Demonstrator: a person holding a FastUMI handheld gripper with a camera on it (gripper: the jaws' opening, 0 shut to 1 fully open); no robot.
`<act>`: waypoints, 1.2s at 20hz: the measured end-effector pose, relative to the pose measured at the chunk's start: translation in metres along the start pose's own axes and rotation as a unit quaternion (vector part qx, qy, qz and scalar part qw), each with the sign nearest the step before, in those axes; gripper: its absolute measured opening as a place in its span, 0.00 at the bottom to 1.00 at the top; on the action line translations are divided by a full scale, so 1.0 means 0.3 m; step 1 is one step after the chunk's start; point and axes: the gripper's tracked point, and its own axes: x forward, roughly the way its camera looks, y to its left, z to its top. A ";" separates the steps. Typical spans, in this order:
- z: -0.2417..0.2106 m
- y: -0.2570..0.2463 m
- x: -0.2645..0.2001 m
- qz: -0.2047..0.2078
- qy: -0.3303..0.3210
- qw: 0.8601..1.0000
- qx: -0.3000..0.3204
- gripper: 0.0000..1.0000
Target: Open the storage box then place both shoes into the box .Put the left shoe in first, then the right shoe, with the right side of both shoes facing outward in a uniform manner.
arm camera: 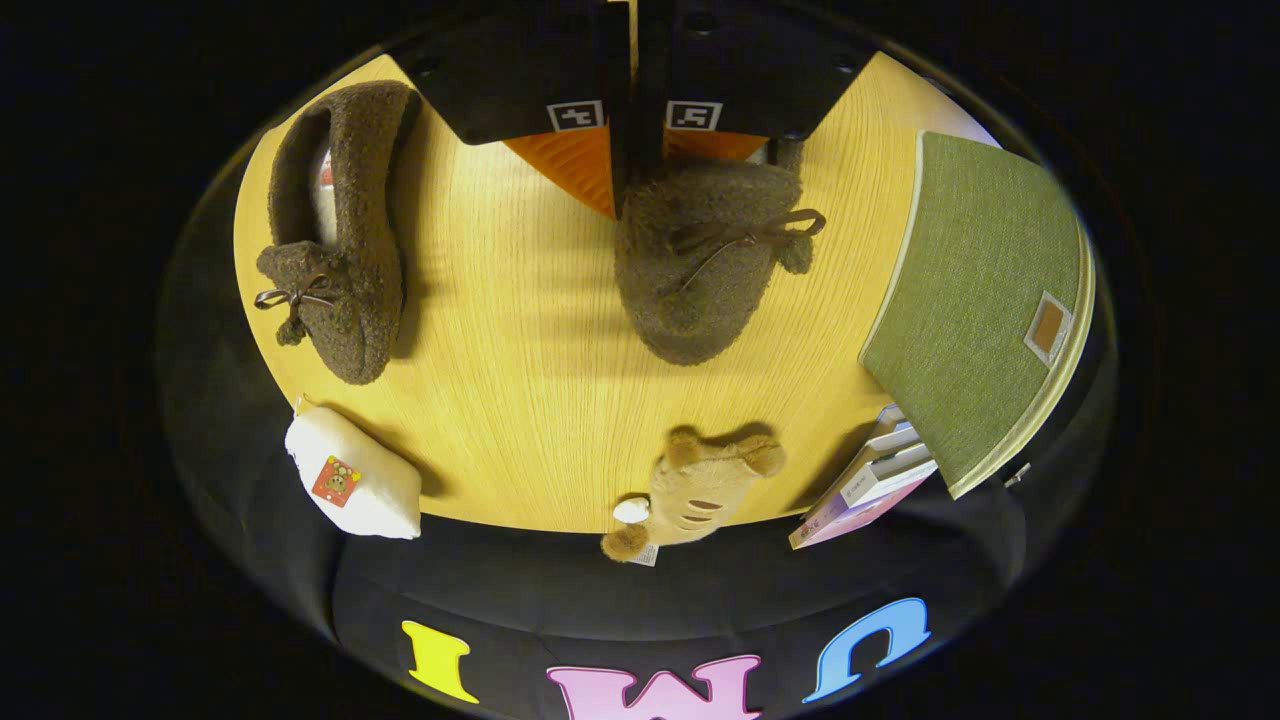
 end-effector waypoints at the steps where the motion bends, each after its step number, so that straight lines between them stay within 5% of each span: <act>1: 0.001 0.005 0.001 0.005 0.002 1.000 0.001 0.07; 11: 0.225 0.101 -0.281 0.019 -0.045 0.998 0.047 0.05; 18: 0.450 0.390 -0.487 0.072 -0.085 0.991 0.079 0.05; 24: 0.495 0.709 -0.508 0.107 -0.067 0.988 0.086 0.05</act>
